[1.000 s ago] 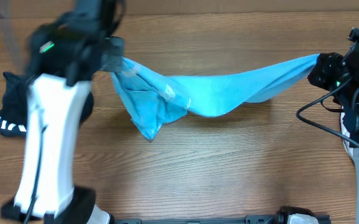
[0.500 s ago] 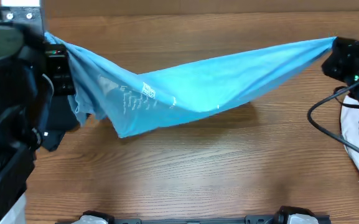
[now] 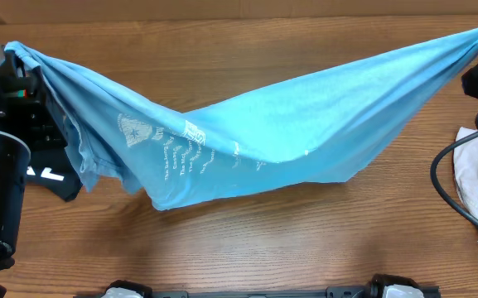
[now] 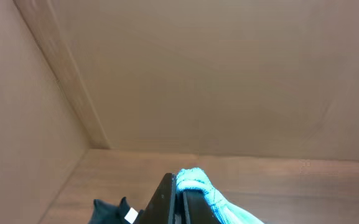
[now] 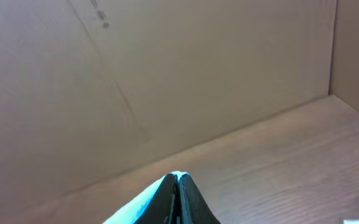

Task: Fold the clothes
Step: 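Lift the T-shirt with both grippers and stretch it apart, then lower the T-shirt onto the table and release both grippers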

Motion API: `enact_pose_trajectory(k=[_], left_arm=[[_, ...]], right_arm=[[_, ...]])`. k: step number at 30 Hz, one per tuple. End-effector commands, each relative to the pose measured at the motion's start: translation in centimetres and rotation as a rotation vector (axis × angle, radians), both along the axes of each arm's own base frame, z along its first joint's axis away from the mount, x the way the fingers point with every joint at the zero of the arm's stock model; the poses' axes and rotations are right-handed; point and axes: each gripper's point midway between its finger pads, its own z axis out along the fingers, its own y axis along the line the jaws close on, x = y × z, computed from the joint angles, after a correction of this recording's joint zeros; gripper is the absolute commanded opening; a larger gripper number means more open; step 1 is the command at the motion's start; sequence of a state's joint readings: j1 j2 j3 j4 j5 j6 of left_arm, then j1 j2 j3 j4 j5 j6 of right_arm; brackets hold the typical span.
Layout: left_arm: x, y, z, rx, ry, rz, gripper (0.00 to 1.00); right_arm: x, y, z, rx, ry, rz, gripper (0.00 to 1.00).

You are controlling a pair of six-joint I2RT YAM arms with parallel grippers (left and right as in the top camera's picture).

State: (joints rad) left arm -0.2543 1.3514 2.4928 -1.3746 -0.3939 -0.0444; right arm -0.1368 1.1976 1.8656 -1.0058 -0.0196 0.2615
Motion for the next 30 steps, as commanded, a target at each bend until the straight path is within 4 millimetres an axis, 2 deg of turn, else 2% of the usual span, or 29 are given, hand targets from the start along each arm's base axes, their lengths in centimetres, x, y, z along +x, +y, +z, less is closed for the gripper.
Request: enact_pose_trajectory(k=[1,5,8,10,13,15,17,19,20,23,26,30], left_arm=[[-0.5,0.6,-0.2,0.029,0.014,0.019,0.04],[0.8,0.3,-0.9,0.037,0.045,0.018,0.04],[2.7,-0.1,-2.7,0.059,0.123,0.027,0.04],[2.8,0.0,-2.3,0.056,0.105,0.032,0.04],[0.2,0.6,-0.1,0.033,0.018,0.033,0.04],[-2.1,1.5,0.5,0.029,-0.01,0.048,0.04],[-3.8,2.6,1.0,0.031,-0.036,0.09,0.04],[-3.8,2.6,1.0,0.032,-0.035,0.09,0.05],[-3.2,2.4,0.7,0.037,-0.02,0.09,0.06],[1.0,1.3,-1.5,0.087,0.084,0.079,0.08],[8.2,-0.5,-5.8,0.136,0.241,0.072,0.07],[19.1,-2.8,-13.0,0.196,0.386,0.071,0.05]], right_arm=[[-1.0,-0.5,0.3,-0.003,0.004,-0.032,0.04],[-0.5,-0.5,-1.0,0.003,0.056,-0.031,0.04],[-0.5,-0.5,-2.6,0.012,0.121,-0.031,0.04],[-1.4,-0.4,-1.7,0.008,0.097,-0.031,0.04],[-4.4,0.0,2.4,-0.007,-0.026,-0.031,0.04],[-6.1,0.4,3.9,-0.005,-0.067,-0.023,0.04],[-6.8,0.6,4.7,0.008,-0.086,-0.025,0.04],[-6.4,0.5,4.5,0.009,-0.076,-0.026,0.04],[-5.8,0.4,4.0,0.015,-0.057,-0.027,0.04],[-1.2,0.2,0.3,0.042,0.086,-0.001,0.04],[4.8,0.6,-4.3,0.088,0.224,0.063,0.04],[13.2,0.6,-11.3,0.137,0.355,0.126,0.04]])
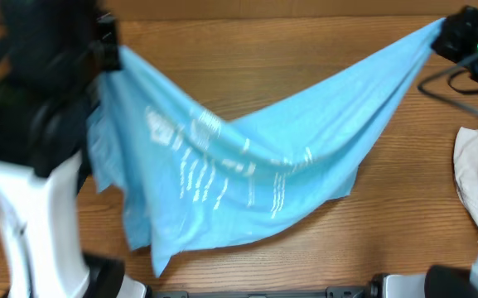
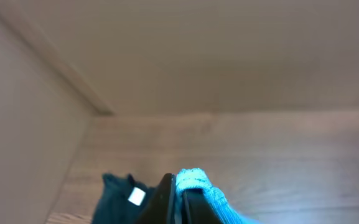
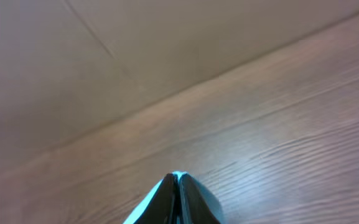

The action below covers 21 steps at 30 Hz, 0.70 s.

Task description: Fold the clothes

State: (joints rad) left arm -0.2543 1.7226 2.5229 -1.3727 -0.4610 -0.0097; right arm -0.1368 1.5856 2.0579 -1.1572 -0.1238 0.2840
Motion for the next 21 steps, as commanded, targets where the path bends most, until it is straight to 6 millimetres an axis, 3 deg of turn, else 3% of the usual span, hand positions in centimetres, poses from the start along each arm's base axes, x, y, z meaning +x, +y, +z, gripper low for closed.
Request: enact_pose_trajectory(k=[1,2,3,6,7,8,9,10,13,16,17,19,21], left_arm=[[6.7,-0.2,-4.5,0.066,0.07,0.02,0.05],[8.5,0.1,-5.5,0.079,0.074,0.032,0.05],[10.1,1.8,-6.3,0.1,0.064,0.096,0.06],[10.3,4.5,-5.8,0.096,0.041,0.157,0.08],[10.2,4.9,-5.7,0.082,0.043,0.152,0.1],[10.0,5.0,-6.0,0.069,0.057,0.139,0.31],[9.6,4.9,-6.5,0.06,0.085,0.122,0.68],[9.2,4.8,-6.8,0.061,0.107,0.119,0.91],[8.1,4.9,-6.8,0.059,0.129,0.121,0.93],[5.5,4.7,-4.2,0.034,0.085,0.1,0.94],[3.8,3.8,-3.8,-0.003,0.101,0.043,0.88],[0.8,1.2,-5.7,-0.093,0.23,-0.092,0.8],[-0.9,-0.2,-8.7,-0.156,0.38,-0.145,0.78]], right_arm=[[4.7,0.0,-3.2,0.031,0.026,0.039,0.04],[6.2,-0.2,-4.5,0.013,0.036,0.055,0.05],[7.5,-0.7,-5.9,0.01,0.05,0.054,0.07],[8.3,-1.6,-5.5,0.002,0.013,0.054,0.1],[8.4,-1.6,-5.2,0.009,0.0,0.062,0.19],[8.4,-1.4,-5.2,0.016,0.002,0.07,0.51],[8.1,-1.3,-5.6,0.024,0.019,0.076,0.81],[7.7,-1.0,-6.1,0.037,0.044,0.084,0.85],[4.8,0.2,-8.9,0.101,0.21,0.11,0.85],[0.7,4.3,-13.4,0.203,0.45,0.205,0.72],[-0.8,6.2,-15.6,0.199,0.538,0.257,0.7],[-2.3,8.8,-18.6,0.177,0.628,0.334,0.69],[-3.6,11.2,-22.2,0.168,0.702,0.391,0.69]])
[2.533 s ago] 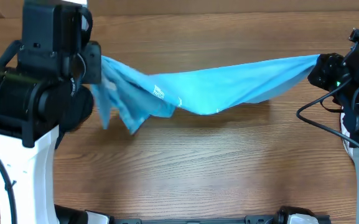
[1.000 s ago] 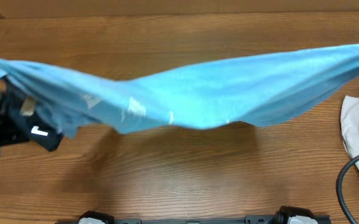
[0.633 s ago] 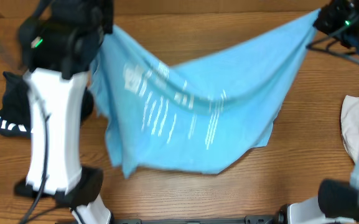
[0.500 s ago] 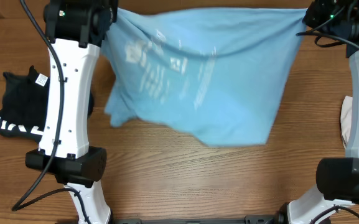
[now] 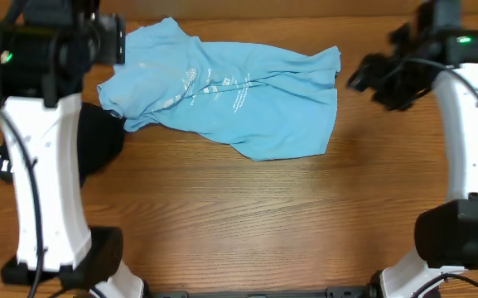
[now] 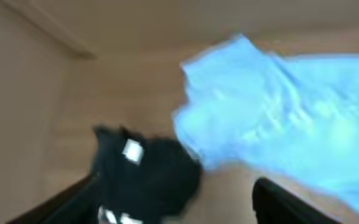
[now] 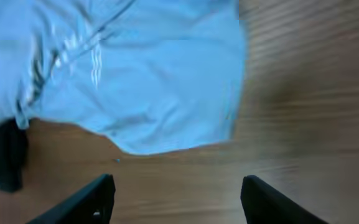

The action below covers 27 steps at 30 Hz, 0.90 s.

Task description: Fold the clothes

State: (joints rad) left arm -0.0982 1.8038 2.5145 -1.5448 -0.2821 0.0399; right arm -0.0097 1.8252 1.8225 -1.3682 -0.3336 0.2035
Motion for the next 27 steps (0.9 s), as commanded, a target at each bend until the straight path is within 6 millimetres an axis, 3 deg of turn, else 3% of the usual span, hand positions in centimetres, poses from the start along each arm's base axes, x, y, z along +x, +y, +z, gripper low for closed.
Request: enact_pose_trajectory(k=[1,4,7,9,12,15,17,18,19,20,21,23,27], left_arm=[[-1.8,-3.6,-3.7,-0.16,0.181,-0.116,0.77],[-1.4,-4.2,-6.6,-0.186,0.282,-0.119,0.75],[-1.1,-4.4,-7.5,-0.192,0.309,-0.122,0.74],[-1.2,-4.6,-7.5,-0.2,0.31,-0.128,0.74],[-1.2,-4.6,-7.5,-0.201,0.313,-0.128,0.74],[-1.2,-4.6,-7.5,-0.2,0.313,-0.128,0.74],[-1.2,-4.6,-7.5,-0.2,0.312,-0.128,0.75],[-1.2,-4.6,-7.5,-0.2,0.313,-0.127,0.75],[-1.2,-4.5,-7.5,-0.199,0.312,-0.127,0.75],[-1.2,-4.6,-7.5,-0.2,0.313,-0.128,0.75],[-1.2,-4.6,-7.5,-0.2,0.312,-0.128,0.75],[-1.2,-4.6,-7.5,-0.2,0.312,-0.128,0.75],[-0.7,-4.6,-7.2,-0.201,0.288,-0.13,0.78]], right_arm=[[-2.7,3.6,-4.4,0.008,0.086,0.117,0.69],[-5.3,5.6,-9.7,0.006,0.18,0.148,0.7],[-8.1,6.1,-14.4,0.042,0.275,0.082,0.7],[-8.3,6.7,-15.8,0.083,0.257,0.088,0.7],[-6.3,7.5,-17.2,0.131,0.134,0.091,0.67],[-4.2,8.4,-16.9,0.181,0.036,0.075,0.56],[-3.2,8.6,-16.5,0.189,-0.011,0.081,0.42],[-2.8,8.6,-16.4,0.19,-0.03,0.083,0.29],[-3.1,8.6,-16.5,0.191,-0.011,0.076,0.37],[-4.2,8.4,-16.8,0.19,0.045,0.055,0.55],[-5.1,8.3,-17.1,0.185,0.088,0.052,0.61],[-6.9,6.8,-18.1,0.097,0.17,0.032,0.7],[-5.4,7.1,-18.7,0.133,0.133,-0.074,0.74]])
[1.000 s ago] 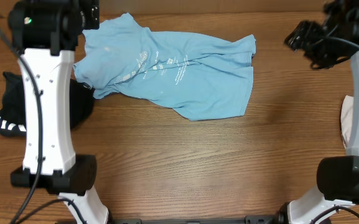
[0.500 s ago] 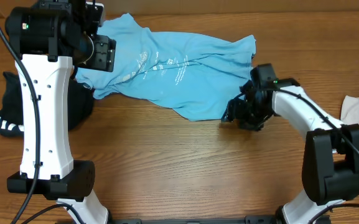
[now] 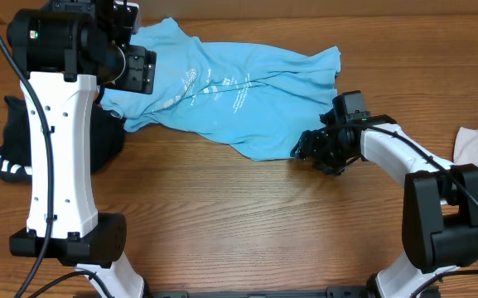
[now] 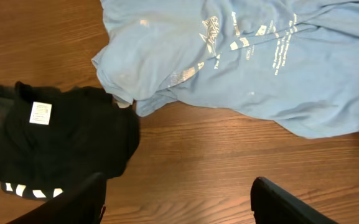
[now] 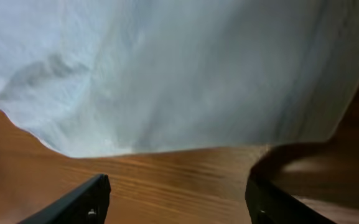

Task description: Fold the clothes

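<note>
A light blue T-shirt (image 3: 239, 95) with white print lies rumpled across the far side of the table, also seen in the left wrist view (image 4: 260, 68). My left gripper (image 3: 131, 66) hangs high over the shirt's left end, open and empty (image 4: 179, 186). My right gripper (image 3: 311, 149) is low over the wood at the shirt's front right hem. It is open (image 5: 176, 193), with the pale blue cloth (image 5: 185, 68) just ahead of its fingers and nothing between them.
A black garment (image 3: 102, 145) with a white tag (image 4: 40, 112) lies left of the shirt, partly under my left arm. More clothes, white and blue, sit at the right edge. Bare wooden table (image 3: 247, 223) fills the front half.
My right gripper was raised beside the shirt's far right corner; now it is low at the front right hem, still open. The shirt lies as before. The left gripper has shifted slightly.
Both grippers were shut on the shirt's ends, holding it stretched and sagging above the table. Then the shirt hung farther back. Then it lay rumpled at the far side with both grippers open. Now the right gripper is down at its hem.
</note>
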Motion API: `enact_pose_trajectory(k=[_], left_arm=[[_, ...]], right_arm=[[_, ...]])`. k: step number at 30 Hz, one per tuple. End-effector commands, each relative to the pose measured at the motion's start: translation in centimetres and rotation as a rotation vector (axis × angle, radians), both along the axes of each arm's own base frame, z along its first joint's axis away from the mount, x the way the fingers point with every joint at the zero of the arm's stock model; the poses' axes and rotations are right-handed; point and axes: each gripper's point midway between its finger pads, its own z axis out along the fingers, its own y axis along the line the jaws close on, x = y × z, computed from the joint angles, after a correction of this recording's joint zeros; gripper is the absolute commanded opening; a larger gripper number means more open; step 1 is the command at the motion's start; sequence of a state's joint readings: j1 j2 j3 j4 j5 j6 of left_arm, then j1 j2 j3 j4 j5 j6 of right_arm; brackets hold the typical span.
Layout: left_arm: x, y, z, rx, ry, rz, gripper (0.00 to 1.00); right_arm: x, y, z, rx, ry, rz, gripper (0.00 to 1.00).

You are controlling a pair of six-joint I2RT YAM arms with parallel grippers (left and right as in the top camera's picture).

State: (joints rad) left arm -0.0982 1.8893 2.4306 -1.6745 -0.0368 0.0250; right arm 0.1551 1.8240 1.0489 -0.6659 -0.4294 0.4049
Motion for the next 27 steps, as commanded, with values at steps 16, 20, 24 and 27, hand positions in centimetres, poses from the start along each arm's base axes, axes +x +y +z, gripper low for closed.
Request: enact_pose_trajectory(k=[16,20,24,27], left_arm=[[-0.2,-0.5,0.6,-0.018,-0.02,-0.001,0.81],[0.0,-0.5,0.7,-0.02,-0.03,-0.001,0.82],[-0.2,-0.5,0.6,-0.019,-0.021,-0.001,0.82],[-0.2,-0.5,0.6,-0.019,-0.018,-0.001,0.83]], right_arm=[[-0.7,-5.6,12.5,-0.267,-0.182,-0.032,0.04],[4.2,-4.9,13.1,-0.239,-0.345,-0.056,0.04],[9.3,-4.2,10.0,-0.224,-0.417,-0.074,0.75],[8.8,-4.1,7.4,-0.229,-0.344,-0.06,0.81]])
